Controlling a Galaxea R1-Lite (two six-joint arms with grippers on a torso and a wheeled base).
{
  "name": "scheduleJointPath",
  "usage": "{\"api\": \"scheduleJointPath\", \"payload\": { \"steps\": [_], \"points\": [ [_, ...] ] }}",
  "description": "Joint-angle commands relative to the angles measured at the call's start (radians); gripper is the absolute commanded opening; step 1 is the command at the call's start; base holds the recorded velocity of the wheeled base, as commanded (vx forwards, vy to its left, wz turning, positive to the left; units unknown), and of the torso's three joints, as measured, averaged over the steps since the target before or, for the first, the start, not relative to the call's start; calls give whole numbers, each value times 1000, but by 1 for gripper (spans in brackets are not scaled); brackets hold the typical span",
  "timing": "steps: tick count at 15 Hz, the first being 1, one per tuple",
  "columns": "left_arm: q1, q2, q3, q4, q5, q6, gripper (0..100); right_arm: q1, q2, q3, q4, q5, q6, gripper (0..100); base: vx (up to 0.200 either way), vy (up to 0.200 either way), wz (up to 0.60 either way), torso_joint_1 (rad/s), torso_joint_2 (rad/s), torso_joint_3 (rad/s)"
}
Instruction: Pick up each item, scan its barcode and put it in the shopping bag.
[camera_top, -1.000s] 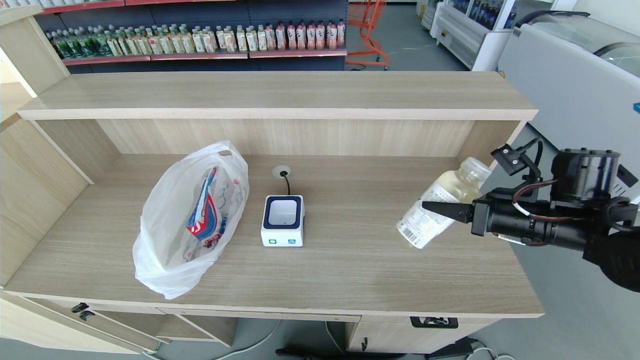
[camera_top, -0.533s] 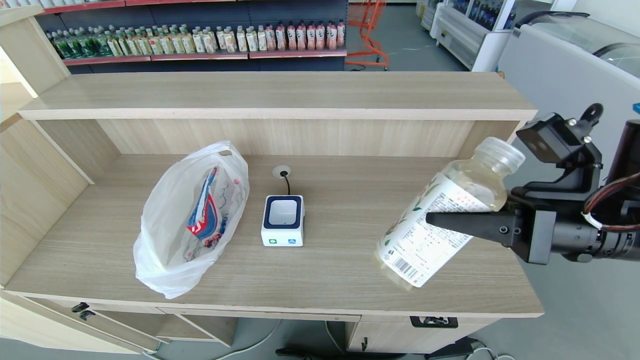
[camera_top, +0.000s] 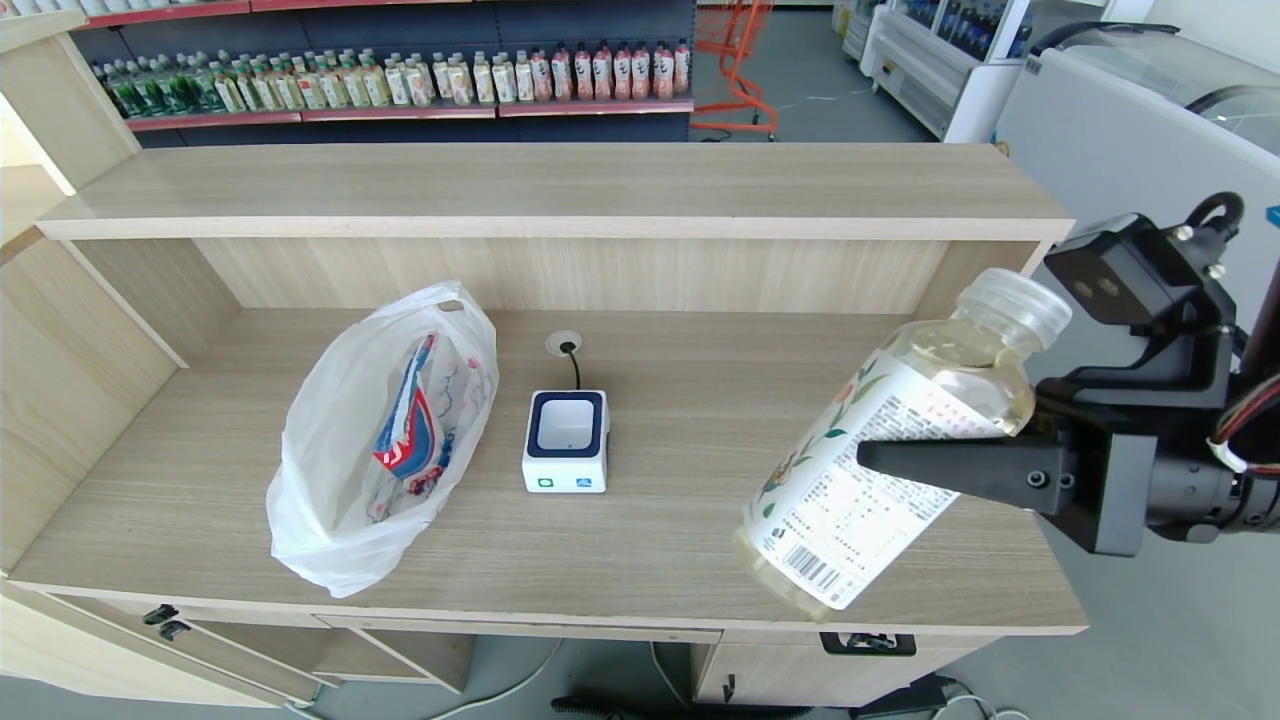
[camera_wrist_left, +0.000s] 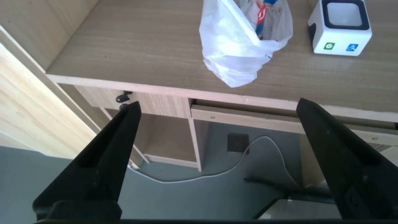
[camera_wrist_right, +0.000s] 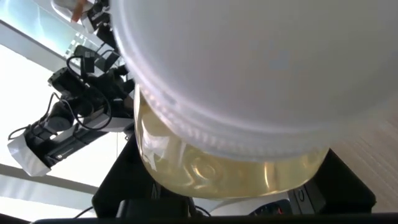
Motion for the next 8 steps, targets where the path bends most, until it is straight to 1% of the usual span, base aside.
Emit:
{"api": "scheduleJointPath", "payload": {
  "steps": [1,5,8],
  "points": [
    [0,0,0,0,0,0,100,19,-3,-6,-1,-1,14,0,0,0,0,0,0,0],
    [0,0,0,0,0,0,100,56,0,-3,2,1,21,0,0,0,0,0,0,0],
    [0,0,0,0,0,0,100,62,12,-4,2,1,21,0,0,0,0,0,0,0]
  ]
}}
